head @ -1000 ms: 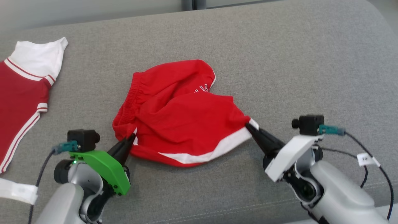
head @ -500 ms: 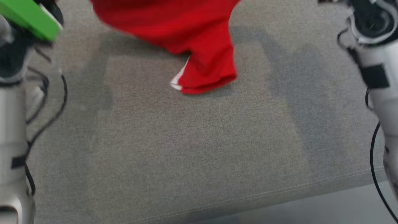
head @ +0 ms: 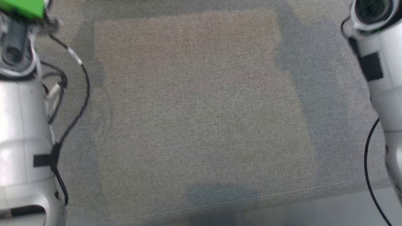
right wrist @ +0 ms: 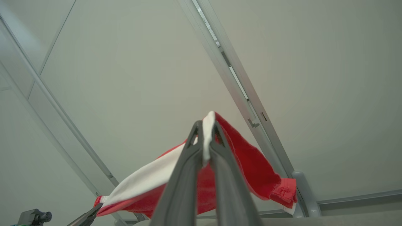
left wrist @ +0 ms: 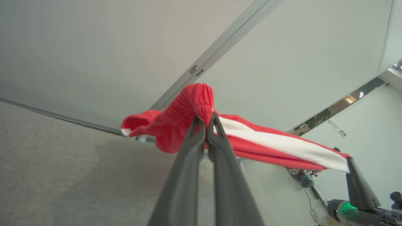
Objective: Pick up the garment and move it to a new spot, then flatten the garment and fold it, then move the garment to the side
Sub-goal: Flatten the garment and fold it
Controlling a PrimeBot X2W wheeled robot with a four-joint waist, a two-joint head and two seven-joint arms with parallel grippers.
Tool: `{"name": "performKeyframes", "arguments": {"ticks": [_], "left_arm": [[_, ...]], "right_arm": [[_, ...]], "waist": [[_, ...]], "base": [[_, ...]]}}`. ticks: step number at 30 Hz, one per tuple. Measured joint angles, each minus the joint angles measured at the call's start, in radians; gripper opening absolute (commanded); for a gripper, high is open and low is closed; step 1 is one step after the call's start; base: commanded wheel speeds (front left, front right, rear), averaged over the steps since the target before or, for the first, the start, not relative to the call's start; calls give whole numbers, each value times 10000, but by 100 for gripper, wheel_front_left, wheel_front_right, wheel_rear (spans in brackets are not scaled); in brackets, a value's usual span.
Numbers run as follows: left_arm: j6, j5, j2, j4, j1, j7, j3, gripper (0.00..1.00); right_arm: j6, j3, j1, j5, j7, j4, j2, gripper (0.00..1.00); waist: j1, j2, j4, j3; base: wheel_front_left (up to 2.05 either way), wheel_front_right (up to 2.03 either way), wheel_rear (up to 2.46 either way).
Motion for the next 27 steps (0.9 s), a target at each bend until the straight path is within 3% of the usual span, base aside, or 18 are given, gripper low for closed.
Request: {"name": "performKeyframes", "arguments": {"ticks": [5, 8, 15, 21, 27], "left_arm": [[-307, -245, -508, 579, 1886, -602, -63, 0], [-453, -73, -502, 830, 2713, -894, -401, 0], [-545, 81, -464, 894, 3683, -1937, -504, 0], [-617, 986, -192, 853, 4570, -2604, -1185, 0], [-617, 1471, -21, 662, 5468, -3150, -1789, 0]], "right_arm": [[10, 585, 2143, 36, -35, 780, 33, 0], [12, 629, 3152, 240, -316, 1099, 119, 0], [25, 1035, 4376, 533, -980, 500, 186, 0], [25, 2295, 5364, 15, -984, 96, -673, 0], [25, 2623, 6081, -127, -1060, -182, -1055, 0]], "waist": [[-1, 0, 141, -214], [-1, 0, 187, -375], [-1, 0, 232, -882], [-2, 0, 235, -1437], [-2, 0, 240, -1961]], "base": [[0, 0, 0], [0, 0, 0], [0, 0, 0], [0, 0, 0], [0, 0, 0]]}}
